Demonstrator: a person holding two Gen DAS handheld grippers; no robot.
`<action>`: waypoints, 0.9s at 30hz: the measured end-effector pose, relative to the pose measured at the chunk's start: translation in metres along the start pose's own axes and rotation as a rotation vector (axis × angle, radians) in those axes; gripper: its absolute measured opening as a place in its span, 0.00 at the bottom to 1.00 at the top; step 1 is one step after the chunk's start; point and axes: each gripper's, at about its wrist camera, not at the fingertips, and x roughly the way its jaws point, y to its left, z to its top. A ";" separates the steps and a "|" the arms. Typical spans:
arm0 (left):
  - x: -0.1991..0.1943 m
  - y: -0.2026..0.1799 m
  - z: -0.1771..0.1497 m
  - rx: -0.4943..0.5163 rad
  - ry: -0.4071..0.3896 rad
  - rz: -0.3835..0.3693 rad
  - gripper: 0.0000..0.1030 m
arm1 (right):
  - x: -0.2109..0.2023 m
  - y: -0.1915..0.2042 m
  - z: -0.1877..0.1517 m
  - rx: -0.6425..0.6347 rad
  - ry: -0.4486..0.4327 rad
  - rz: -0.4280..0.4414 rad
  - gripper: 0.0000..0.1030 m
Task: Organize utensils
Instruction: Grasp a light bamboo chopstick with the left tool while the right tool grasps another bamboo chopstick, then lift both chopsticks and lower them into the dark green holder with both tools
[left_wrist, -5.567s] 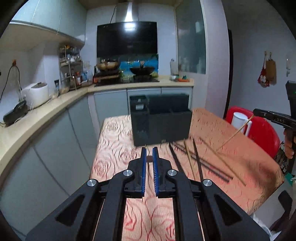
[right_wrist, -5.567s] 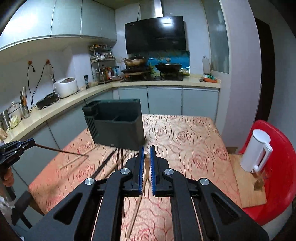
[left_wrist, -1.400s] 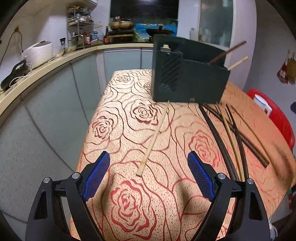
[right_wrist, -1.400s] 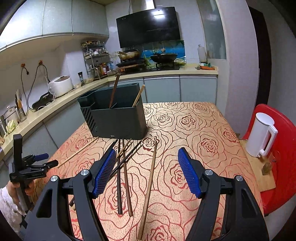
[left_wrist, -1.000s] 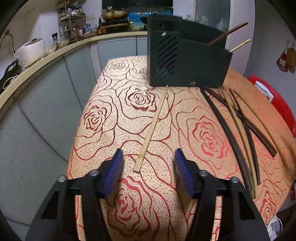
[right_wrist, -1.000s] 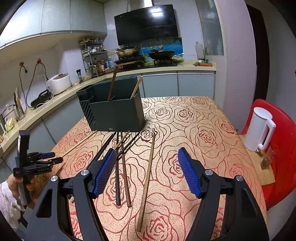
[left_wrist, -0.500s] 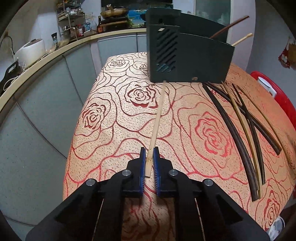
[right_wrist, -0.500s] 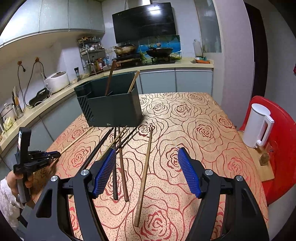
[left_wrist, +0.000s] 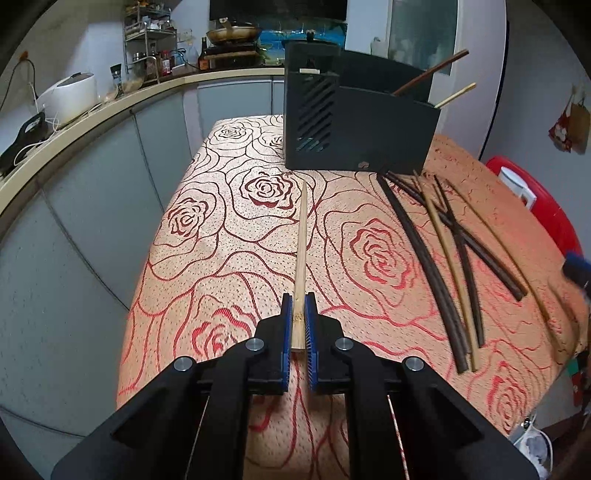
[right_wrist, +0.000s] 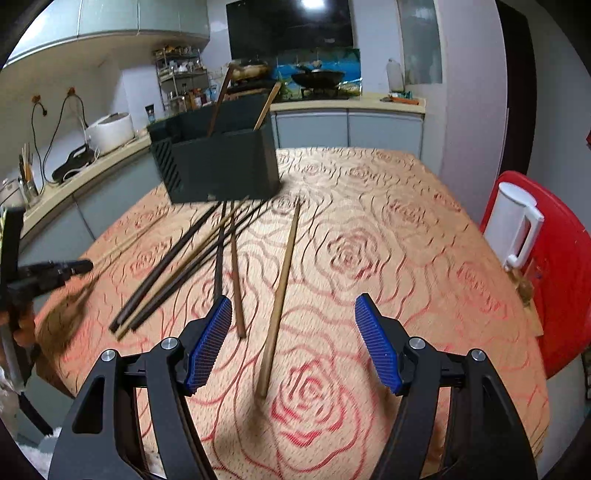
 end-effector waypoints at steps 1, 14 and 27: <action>-0.002 0.001 -0.001 -0.005 -0.002 -0.001 0.06 | 0.002 0.002 -0.004 -0.002 0.009 0.005 0.64; -0.010 0.007 -0.009 -0.035 -0.016 -0.010 0.06 | 0.023 0.024 -0.035 -0.070 0.084 -0.019 0.15; -0.038 0.004 -0.001 -0.015 -0.093 0.003 0.06 | 0.009 0.019 -0.021 -0.031 0.044 -0.014 0.07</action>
